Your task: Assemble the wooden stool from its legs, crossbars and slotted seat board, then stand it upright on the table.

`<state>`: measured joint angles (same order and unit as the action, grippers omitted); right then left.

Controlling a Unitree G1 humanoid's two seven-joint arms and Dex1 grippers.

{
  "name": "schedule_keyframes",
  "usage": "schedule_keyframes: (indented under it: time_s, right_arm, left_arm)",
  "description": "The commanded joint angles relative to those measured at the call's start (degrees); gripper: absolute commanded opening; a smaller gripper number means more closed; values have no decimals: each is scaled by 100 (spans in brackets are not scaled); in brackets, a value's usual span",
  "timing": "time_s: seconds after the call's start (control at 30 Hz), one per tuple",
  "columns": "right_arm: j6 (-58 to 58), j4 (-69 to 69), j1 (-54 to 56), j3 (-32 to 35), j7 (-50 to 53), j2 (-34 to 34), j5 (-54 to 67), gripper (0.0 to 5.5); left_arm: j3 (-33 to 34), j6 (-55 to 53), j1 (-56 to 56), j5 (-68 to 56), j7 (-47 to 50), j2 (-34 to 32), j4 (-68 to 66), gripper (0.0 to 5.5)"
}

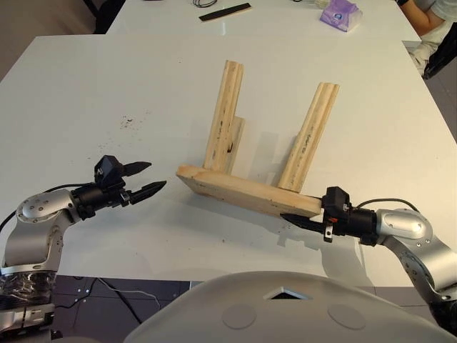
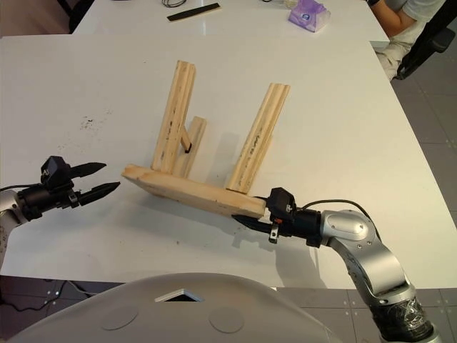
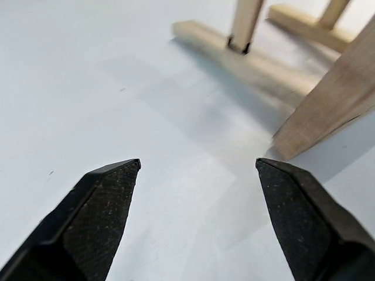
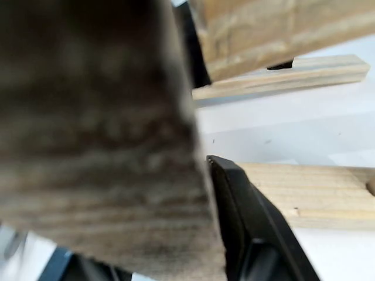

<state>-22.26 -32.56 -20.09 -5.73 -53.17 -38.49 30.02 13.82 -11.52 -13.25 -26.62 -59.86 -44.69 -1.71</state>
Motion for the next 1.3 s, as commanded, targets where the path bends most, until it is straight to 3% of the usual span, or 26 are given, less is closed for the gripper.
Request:
schedule_keyframes:
  time_s: [0.03,0.2,0.33,0.43,0.6,0.73,0.87,1.17,1.3]
  right_arm:
    - [-925,-616,332,296,656,416,1621,156]
    - [-1242,-845,1135,751,2656,931,4636,148]
    - [-274,-890,1953,839,4582,1215,7101,135]
    - [336,-982,2547,868,5646,1519,8079,132]
    - [1098,-970,3319,891,7346,2711,8297,132]
    - [1614,-665,3778,1291,8489,3247,8293,132]
    - [1579,-372,3660,1303,9171,3250,8165,131]
    - [983,-431,2863,600,10019,3082,7943,131]
    - [422,-289,2791,495,10094,2453,7749,131]
  left_arm:
    - [91,186,260,191,280,234,-624,369]
    - [138,357,496,281,578,453,-1302,369]
    - [85,484,456,331,771,584,-1420,369]
    - [100,543,371,312,877,665,-1444,369]
    - [177,637,315,299,1054,788,-1608,369]
    - [166,694,270,277,1176,874,-1602,369]
    - [149,771,186,292,1256,981,-1592,369]
    - [61,867,129,398,1324,1170,-1592,369]
    - [-12,890,95,465,1345,1260,-1530,369]
